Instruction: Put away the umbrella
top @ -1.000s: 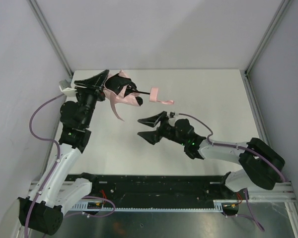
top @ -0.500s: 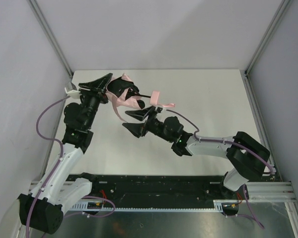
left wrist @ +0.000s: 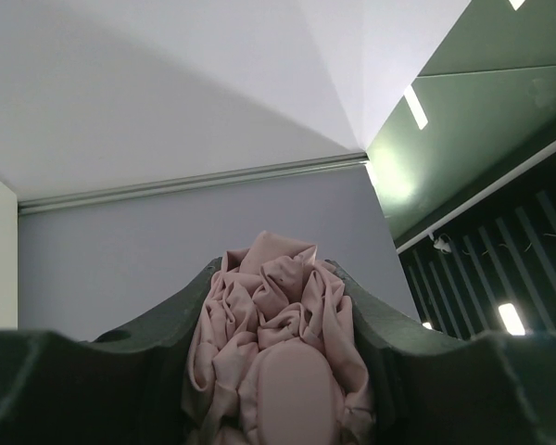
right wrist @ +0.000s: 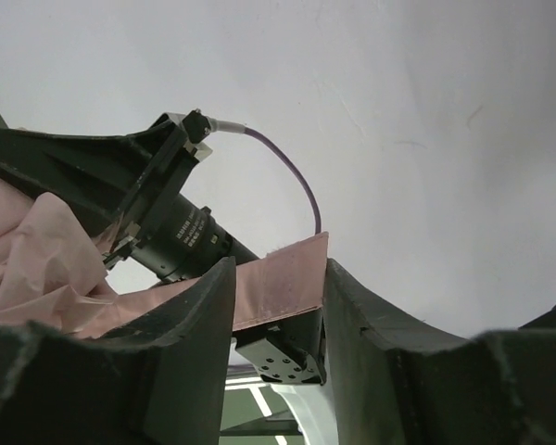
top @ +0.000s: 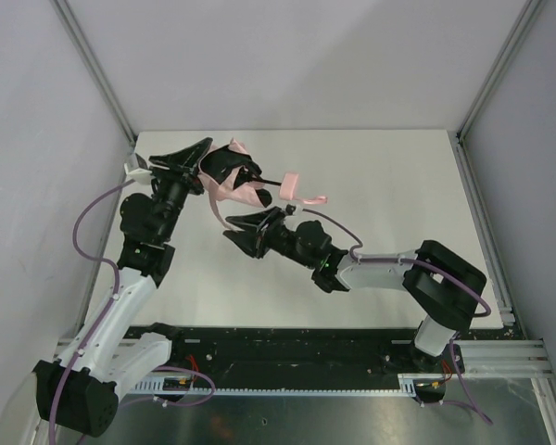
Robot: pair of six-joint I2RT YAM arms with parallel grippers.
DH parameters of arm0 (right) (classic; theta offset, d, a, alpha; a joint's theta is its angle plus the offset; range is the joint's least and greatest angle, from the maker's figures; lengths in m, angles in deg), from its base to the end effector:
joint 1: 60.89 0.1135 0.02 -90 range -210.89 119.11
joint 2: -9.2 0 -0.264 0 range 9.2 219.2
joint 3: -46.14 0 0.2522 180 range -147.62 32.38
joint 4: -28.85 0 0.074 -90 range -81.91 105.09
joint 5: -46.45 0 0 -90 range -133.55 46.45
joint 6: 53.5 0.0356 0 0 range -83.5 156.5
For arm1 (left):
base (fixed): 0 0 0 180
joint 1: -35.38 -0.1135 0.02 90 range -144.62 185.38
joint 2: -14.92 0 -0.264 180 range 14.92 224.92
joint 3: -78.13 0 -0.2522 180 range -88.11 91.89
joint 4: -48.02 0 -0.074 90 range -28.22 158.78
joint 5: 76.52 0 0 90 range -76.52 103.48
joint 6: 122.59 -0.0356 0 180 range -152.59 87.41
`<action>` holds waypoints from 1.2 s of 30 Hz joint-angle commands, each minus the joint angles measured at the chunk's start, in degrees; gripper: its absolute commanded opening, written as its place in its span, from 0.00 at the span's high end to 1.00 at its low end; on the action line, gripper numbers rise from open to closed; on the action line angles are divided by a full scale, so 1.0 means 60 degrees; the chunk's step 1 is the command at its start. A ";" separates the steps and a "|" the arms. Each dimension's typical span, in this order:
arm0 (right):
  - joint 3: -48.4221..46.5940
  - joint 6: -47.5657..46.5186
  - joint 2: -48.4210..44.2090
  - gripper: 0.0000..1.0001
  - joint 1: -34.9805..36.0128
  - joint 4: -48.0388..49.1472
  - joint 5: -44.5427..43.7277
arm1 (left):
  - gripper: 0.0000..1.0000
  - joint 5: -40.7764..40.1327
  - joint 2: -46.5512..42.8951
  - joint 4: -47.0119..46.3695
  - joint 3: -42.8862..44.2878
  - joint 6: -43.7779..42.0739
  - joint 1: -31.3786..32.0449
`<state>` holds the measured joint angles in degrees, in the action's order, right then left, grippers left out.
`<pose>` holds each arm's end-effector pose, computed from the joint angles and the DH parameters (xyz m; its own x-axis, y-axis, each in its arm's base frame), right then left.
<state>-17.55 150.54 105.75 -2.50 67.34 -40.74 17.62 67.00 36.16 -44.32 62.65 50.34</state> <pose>0.1930 0.3169 0.2497 -0.8211 0.4061 0.4010 0.3100 -0.2726 0.9108 0.2054 -0.0576 0.3784 -0.3490 -0.9348 0.0658 0.2570 -0.1630 -0.9526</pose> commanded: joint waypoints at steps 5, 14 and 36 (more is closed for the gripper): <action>-0.0597 0.1948 0.0113 0.74 0.0027 0.0791 -0.0270 | 1.00 0.0295 -0.0115 -0.0953 0.0040 0.0493 -0.0061; -0.0628 -0.0918 0.0708 1.00 -0.1330 0.2286 0.1326 | 1.00 0.1842 -0.0031 -0.0914 -0.0155 0.0469 -0.0060; 0.0214 -0.5388 0.0257 1.00 -0.3633 0.5079 0.5001 | 1.00 0.1028 -0.0438 0.8229 -0.0096 -0.5759 0.0058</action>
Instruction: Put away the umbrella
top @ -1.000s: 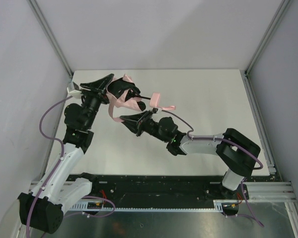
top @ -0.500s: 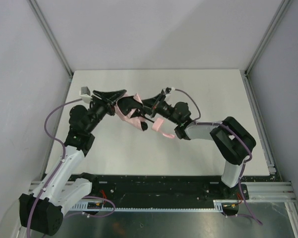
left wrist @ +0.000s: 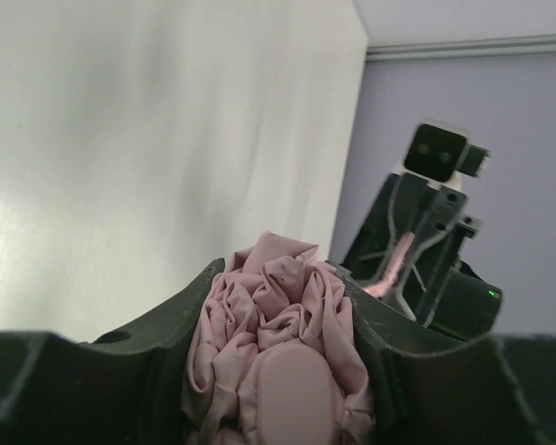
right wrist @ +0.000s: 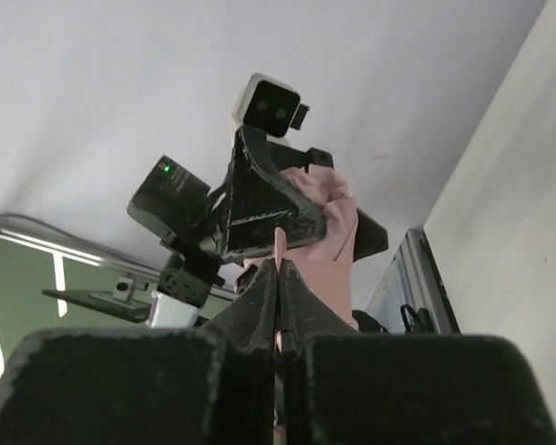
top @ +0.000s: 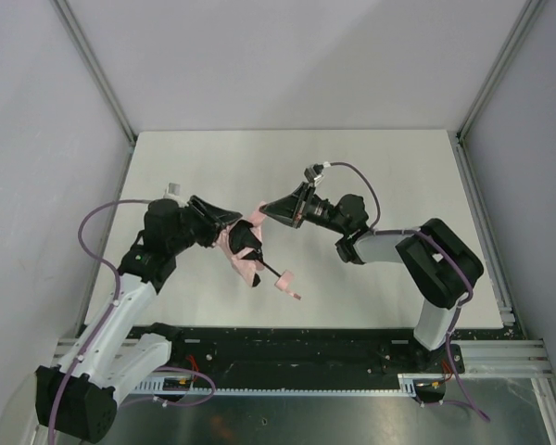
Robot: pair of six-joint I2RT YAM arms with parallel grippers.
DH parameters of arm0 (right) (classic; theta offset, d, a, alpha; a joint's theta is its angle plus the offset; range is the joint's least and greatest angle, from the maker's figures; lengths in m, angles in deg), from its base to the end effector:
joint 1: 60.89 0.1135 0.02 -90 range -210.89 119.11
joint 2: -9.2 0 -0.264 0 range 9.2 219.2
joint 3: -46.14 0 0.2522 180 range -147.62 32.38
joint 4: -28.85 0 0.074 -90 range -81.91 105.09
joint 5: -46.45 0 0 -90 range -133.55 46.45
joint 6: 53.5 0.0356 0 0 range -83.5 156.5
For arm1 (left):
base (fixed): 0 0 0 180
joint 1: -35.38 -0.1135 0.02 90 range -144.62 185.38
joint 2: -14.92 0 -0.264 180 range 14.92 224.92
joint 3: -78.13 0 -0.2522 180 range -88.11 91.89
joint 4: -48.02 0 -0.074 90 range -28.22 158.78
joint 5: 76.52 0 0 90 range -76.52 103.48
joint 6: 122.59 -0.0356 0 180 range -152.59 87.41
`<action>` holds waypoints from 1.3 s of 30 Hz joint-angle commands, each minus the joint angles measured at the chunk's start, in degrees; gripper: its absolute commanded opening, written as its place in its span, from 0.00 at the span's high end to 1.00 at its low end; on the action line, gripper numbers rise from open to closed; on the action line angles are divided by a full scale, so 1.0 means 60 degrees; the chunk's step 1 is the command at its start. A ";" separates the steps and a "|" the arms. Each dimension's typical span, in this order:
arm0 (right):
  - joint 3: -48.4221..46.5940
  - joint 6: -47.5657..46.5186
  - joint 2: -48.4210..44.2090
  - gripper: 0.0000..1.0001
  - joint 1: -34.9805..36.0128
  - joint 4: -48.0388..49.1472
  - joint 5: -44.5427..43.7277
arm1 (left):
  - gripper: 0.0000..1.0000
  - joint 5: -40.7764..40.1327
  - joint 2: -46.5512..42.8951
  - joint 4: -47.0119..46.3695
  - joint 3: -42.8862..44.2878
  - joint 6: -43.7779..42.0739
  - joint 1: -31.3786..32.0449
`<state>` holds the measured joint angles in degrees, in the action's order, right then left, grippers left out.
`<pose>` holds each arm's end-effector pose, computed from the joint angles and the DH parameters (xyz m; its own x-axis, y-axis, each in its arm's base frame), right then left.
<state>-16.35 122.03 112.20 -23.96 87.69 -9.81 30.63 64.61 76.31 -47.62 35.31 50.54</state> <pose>0.2835 0.2378 0.2395 -0.8987 0.3616 -0.2481 -0.3224 -0.1613 0.9328 0.1898 -0.0623 0.2914 -0.6191 -0.7495 -0.2345 -0.1678 0.4179 -0.8928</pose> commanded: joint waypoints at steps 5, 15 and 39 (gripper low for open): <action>0.0239 -0.1026 -0.1155 1.00 0.0468 0.2065 -0.0628 | 1.00 -0.2133 0.0093 0.1961 0.0115 -0.1175 0.0053; 0.0893 -0.0537 -0.1635 1.00 0.1518 0.3146 -0.1220 | 1.00 -0.3450 0.0563 0.2251 -0.0265 -0.0970 0.0076; -0.0002 -0.4858 -0.0760 1.00 0.3544 -0.1688 0.0388 | 1.00 -0.5306 0.3030 0.2549 0.0231 -0.0300 0.1782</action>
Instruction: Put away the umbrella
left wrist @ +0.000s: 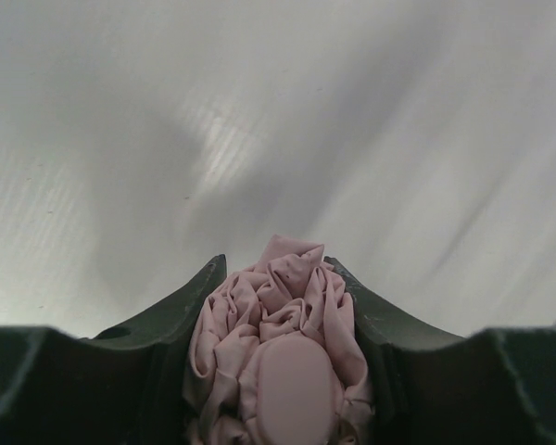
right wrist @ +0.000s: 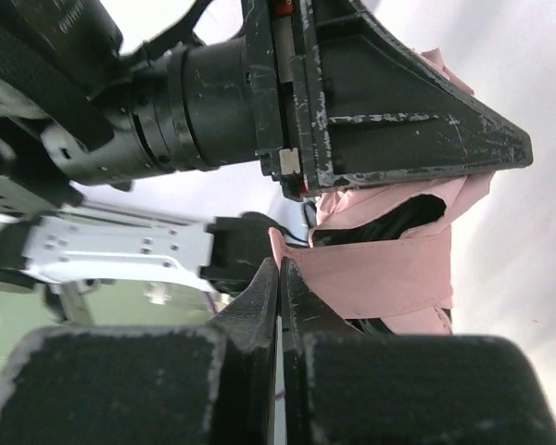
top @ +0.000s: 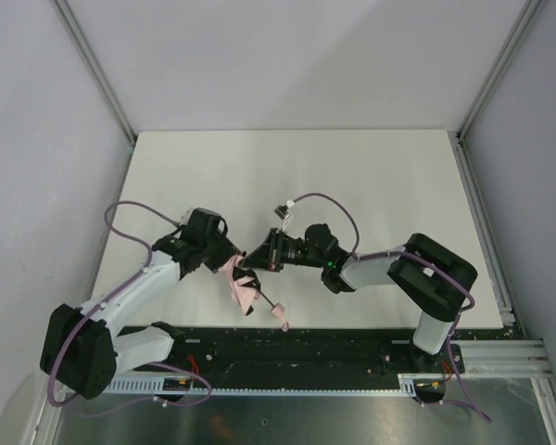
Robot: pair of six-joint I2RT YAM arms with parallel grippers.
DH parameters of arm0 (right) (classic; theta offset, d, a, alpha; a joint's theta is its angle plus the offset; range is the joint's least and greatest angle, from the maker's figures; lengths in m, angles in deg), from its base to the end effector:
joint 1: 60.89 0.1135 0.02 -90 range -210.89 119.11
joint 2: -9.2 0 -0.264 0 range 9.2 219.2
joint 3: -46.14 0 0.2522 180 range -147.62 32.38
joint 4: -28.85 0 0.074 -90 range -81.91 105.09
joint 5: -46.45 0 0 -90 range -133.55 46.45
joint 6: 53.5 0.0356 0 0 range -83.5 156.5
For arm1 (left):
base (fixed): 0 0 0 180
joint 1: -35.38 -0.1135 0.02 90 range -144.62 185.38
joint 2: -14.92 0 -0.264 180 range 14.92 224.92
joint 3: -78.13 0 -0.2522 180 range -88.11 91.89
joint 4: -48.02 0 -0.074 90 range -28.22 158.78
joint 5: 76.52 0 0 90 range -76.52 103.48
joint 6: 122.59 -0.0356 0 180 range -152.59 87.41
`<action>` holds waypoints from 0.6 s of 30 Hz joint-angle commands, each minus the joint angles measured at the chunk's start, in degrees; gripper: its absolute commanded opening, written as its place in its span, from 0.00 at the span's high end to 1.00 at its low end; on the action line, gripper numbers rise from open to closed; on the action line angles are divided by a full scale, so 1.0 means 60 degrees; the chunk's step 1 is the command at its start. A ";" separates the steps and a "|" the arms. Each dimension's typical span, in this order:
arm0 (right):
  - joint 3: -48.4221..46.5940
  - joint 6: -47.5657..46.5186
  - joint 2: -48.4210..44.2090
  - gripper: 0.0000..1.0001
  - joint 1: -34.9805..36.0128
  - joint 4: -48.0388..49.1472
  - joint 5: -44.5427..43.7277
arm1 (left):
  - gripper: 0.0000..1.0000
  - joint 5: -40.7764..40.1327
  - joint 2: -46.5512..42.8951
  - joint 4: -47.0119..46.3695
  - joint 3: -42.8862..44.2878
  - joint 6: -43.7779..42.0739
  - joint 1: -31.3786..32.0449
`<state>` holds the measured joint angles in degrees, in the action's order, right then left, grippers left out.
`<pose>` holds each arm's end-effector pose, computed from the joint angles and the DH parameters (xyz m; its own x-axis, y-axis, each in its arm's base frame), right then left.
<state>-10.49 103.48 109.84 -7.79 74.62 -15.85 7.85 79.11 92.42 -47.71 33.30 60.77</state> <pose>0.2003 0.2943 0.2010 -0.9012 0.1569 -0.4040 -0.4029 0.0400 0.9144 0.1976 -0.0899 0.2182 -0.6426 -0.7005 -0.3105 -0.5175 0.6956 -0.4984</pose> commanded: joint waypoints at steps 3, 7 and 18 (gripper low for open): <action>-0.1225 -0.3377 -0.0400 1.00 0.1094 -0.1321 0.1116 | 1.00 -0.1655 0.0910 -0.0146 0.0254 0.0067 0.0149; -0.1829 -0.5086 -0.0310 1.00 0.1461 -0.3169 0.0483 | 1.00 -0.1879 0.1329 -0.0205 0.0270 0.0161 0.0306; -0.2856 -0.7688 0.0088 1.00 0.2087 -0.5579 -0.0497 | 1.00 -0.1095 0.1405 -0.1945 -0.0695 -0.0128 0.0304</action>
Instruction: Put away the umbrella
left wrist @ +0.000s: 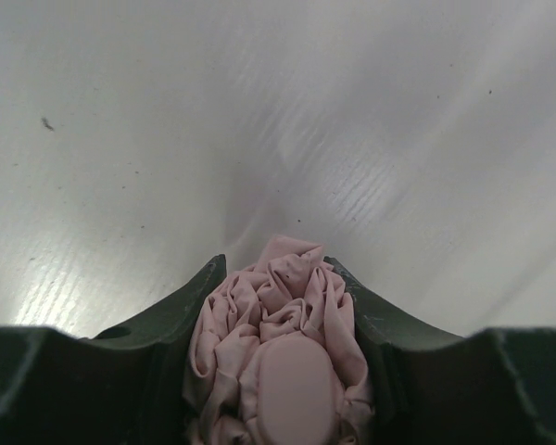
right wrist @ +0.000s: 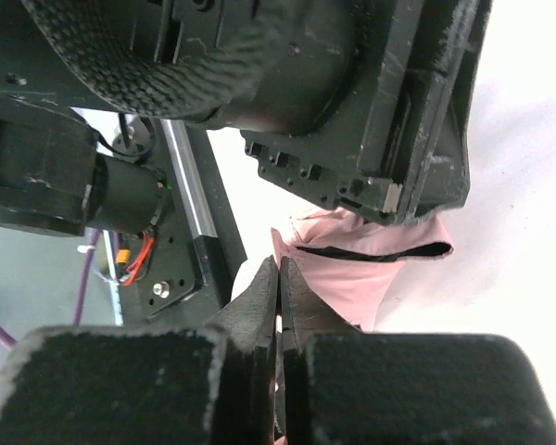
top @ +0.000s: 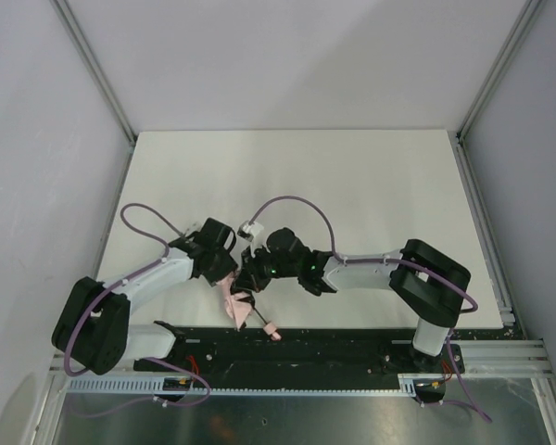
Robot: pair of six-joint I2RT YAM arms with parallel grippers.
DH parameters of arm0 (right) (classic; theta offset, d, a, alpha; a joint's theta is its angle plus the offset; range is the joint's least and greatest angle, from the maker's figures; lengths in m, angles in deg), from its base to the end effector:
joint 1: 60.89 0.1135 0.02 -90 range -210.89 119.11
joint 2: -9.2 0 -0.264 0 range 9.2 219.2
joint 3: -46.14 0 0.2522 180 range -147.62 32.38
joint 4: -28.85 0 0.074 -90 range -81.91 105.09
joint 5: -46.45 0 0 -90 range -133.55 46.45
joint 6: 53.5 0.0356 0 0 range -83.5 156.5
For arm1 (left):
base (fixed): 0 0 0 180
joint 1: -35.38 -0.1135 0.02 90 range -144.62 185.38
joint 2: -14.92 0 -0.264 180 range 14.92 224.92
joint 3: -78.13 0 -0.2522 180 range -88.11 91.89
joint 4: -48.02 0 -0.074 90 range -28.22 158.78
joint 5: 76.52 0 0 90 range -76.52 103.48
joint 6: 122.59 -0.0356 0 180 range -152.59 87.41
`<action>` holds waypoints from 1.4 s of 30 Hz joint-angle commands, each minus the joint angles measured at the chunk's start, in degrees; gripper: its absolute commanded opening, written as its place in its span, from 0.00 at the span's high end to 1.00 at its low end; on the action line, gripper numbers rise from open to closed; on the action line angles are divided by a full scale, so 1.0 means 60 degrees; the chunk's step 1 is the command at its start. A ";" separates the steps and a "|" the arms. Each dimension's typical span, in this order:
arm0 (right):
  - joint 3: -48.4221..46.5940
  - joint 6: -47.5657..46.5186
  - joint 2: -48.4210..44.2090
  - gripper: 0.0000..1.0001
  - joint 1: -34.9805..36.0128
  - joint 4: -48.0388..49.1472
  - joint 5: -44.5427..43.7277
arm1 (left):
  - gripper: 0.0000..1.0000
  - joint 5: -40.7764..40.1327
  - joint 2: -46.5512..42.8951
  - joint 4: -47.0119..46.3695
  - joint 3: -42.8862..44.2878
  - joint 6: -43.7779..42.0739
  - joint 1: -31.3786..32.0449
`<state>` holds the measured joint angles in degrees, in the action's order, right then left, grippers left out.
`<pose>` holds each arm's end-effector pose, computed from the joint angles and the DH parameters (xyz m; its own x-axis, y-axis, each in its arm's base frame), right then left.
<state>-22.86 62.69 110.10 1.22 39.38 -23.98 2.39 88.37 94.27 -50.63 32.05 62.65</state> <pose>0.1692 0.3451 0.2003 -0.5849 -0.2162 -0.7818 -0.8030 0.2903 0.5205 0.1972 -0.0939 0.1699 -0.7037 -0.6349 -0.3189 -0.5814 0.7726 -0.2551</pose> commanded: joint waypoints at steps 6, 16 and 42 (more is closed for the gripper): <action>-0.1661 -0.2094 0.0420 1.00 0.0828 -0.0811 0.0374 | 1.00 0.1380 0.0263 -0.3878 -0.1074 -0.0035 -0.0543; -0.1905 -0.3126 0.1097 1.00 0.1185 -0.1209 -0.0338 | 1.00 0.2427 0.0447 -0.4937 -0.1822 -0.0230 -0.1164; -0.2476 -0.4103 0.3078 1.00 0.1741 -0.4071 -0.2287 | 1.00 0.3125 0.0640 -0.3468 -0.1249 -0.1108 -0.1839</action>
<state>-38.56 36.92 122.17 7.47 25.83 -37.75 21.21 90.93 68.57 -59.01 23.26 51.94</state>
